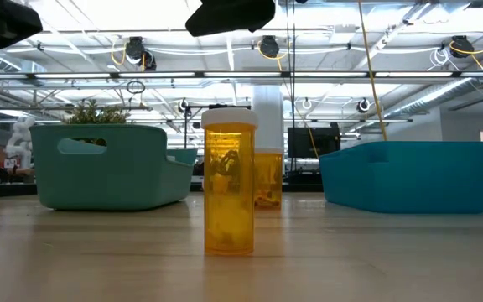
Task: Pick and place medicine bottles into bin by pill shape (circle, oval)
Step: Adjust the bottom left large orange pill bottle, then put the small blue pill bottle into the green bin
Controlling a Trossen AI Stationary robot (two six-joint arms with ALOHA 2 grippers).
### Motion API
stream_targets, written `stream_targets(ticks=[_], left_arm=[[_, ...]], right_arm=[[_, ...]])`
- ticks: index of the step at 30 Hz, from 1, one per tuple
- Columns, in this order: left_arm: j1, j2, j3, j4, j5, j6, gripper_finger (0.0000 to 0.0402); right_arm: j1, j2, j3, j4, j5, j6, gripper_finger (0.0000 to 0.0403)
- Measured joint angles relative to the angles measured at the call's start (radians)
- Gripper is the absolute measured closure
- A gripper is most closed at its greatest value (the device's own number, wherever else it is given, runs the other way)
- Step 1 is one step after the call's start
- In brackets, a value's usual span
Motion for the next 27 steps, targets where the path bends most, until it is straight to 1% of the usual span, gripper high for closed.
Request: stream_targets(ticks=[2, 6, 10, 12, 15, 18, 20, 22, 27], left_arm=[[0.0, 0.0, 0.0, 0.011, -0.003, 0.011, 0.019], [0.003, -0.001, 0.02, 0.026, -0.041, 0.048, 0.019], [0.01, -0.001, 0.033, 0.063, -0.043, 0.138, 0.019], [0.01, -0.001, 0.041, 0.096, -0.046, 0.225, 0.019], [0.018, -0.001, 0.042, 0.187, -0.038, 0.408, 0.019], [0.032, -0.001, 0.042, 0.286, -0.004, 0.596, 0.019], [0.046, -0.001, 0.042, 0.327, 0.021, 0.689, 0.019], [0.059, -0.001, 0.042, 0.346, 0.038, 0.77, 0.019], [0.083, -0.001, 0.042, 0.347, 0.061, 0.963, 0.019]], right_arm=[[0.0, 0.0, 0.0, 0.0, 0.0, 0.004, 0.019], [0.0, 0.0, 0.0, -0.001, 0.0, 0.004, 0.019], [0.0, 0.0, 0.0, -0.002, 0.0, 0.003, 0.019], [0.0, 0.0, 0.0, -0.013, 0.0, 0.002, 0.019], [0.0, -0.008, 0.0, -0.051, 0.0, -0.001, 0.019], [0.0, -0.037, 0.0, -0.109, 0.003, 0.016, 0.019], [0.0, -0.062, 0.0, -0.147, 0.005, 0.042, 0.019], [0.0, -0.088, 0.0, -0.182, 0.01, 0.069, 0.019], [0.007, -0.147, 0.0, -0.245, 0.083, 0.111, 0.019]])
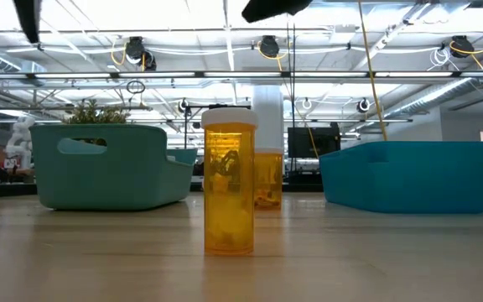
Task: Pick and place medicine bottles into bin by pill shape (circle, oval)
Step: Put the small blue pill bottle into the green bin
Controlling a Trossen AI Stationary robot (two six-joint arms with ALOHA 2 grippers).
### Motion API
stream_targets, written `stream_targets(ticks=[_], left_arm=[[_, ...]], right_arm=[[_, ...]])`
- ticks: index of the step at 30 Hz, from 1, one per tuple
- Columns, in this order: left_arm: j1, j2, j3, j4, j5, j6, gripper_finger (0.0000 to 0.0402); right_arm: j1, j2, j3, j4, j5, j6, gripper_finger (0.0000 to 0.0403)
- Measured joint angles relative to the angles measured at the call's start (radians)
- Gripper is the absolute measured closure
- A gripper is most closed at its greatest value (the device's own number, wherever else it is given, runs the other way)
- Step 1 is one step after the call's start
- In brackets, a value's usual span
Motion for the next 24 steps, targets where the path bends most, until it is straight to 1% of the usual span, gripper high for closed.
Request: stream_targets(ticks=[4, 6, 8, 11, 17, 20, 24], left_arm=[[0.009, 0.0, 0.0, 0.0, 0.051, 0.255, 0.019], [0.003, 0.0, 0.0, 0.0, 0.055, 0.368, 0.019], [0.0, 0.0, -0.001, -0.005, 0.064, 0.469, 0.019], [0.008, 0.014, -0.006, 0.001, 0.11, 0.6, 0.019], [0.032, 0.092, -0.007, 0.032, 0.131, 0.712, 0.019], [0.036, 0.126, -0.008, 0.055, 0.133, 0.723, 0.019], [0.036, 0.142, -0.007, 0.04, 0.145, 0.726, 0.019]], right_arm=[[0.006, -0.012, 0.0, -0.005, 0.002, 0.011, 0.019], [0.007, -0.012, 0.0, -0.006, 0.001, 0.012, 0.019], [0.01, -0.012, 0.0, -0.01, -0.001, 0.017, 0.019], [0.013, -0.012, 0.0, -0.019, -0.002, 0.028, 0.019], [0.022, -0.012, 0.0, -0.021, -0.001, 0.034, 0.019], [0.023, -0.013, 0.0, -0.025, -0.001, 0.041, 0.019], [0.023, -0.013, 0.0, -0.032, 0.0, 0.05, 0.019]])
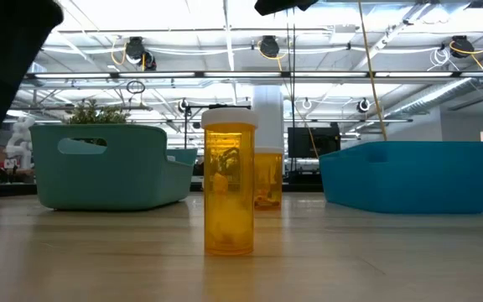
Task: Pick and place medicine bottles into bin by pill shape (circle, oval)
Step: Put the small blue pill bottle into the green bin
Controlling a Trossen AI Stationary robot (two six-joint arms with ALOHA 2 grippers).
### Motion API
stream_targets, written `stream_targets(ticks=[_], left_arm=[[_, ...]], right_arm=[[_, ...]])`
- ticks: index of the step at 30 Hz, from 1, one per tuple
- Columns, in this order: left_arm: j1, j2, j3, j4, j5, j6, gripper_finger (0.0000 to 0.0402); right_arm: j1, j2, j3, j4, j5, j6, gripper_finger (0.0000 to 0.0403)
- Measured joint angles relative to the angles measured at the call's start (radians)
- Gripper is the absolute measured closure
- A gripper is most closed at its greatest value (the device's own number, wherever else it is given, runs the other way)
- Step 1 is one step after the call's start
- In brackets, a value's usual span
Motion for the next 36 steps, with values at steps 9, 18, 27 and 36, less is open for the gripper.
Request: stream_targets(ticks=[9, 18, 27, 36], left_arm=[[0.003, 0.007, -0.006, 0.016, 0.064, 0.007, 0.019], [0.009, 0.061, -0.004, 0.036, 0.071, 0.015, 0.0212], [0.03, 0.054, -0.008, 0.045, 0.074, -0.063, 0.03], [0.037, 0.047, -0.008, 0.06, 0.022, -0.184, 0.0311]], right_arm=[[0.002, 0.0, 0.0, -0.003, 0.0, 0.016, 0.019], [0.003, 0.0, -0.001, -0.003, 0.001, 0.016, 0.019], [0.003, 0.0, -0.001, -0.003, 0.0, 0.016, 0.019], [0.003, 0.0, -0.001, -0.002, 0.0, 0.019, 0.019]])
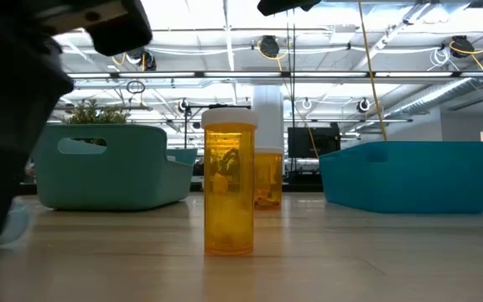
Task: Pick and place medicine bottles into bin by pill shape (circle, oval)
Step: Put the small blue pill bottle into the green bin
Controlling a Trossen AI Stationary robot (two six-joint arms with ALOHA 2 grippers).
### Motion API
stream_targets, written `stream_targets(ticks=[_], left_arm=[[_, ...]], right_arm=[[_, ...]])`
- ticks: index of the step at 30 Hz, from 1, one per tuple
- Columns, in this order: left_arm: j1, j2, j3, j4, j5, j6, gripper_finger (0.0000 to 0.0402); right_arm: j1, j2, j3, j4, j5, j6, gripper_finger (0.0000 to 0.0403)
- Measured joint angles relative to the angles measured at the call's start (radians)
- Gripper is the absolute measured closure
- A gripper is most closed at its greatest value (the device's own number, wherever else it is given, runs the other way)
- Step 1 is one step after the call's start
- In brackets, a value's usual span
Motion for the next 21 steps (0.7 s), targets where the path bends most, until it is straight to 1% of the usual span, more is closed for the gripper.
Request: stream_targets(ticks=[5, 8, 11, 14, 19, 21], left_arm=[[0.003, -0.028, 0.0, -0.002, -0.079, -0.134, 0.0312], [0.003, -0.068, 0.0, -0.01, -0.102, -0.249, 0.0313], [0.008, -0.115, 0.0, -0.027, -0.152, -0.396, 0.0313], [0.018, -0.184, 0.0, -0.074, -0.209, -0.515, 0.0313], [0.045, -0.304, 0.0, -0.074, -0.233, -0.698, 0.0313], [0.055, -0.353, 0.001, -0.086, -0.265, -0.783, 0.0313]], right_arm=[[0.0, 0.0, 0.0, 0.0, 0.0, 0.0, 0.019], [0.0, 0.0, -0.015, 0.011, 0.001, 0.0, 0.019], [0.0, 0.0, -0.038, 0.035, 0.001, -0.003, 0.019], [-0.001, 0.0, -0.065, 0.101, 0.002, -0.031, 0.019], [-0.01, 0.0, -0.118, 0.25, 0.002, -0.115, 0.019], [-0.014, 0.0, -0.132, 0.29, 0.016, -0.149, 0.019]])
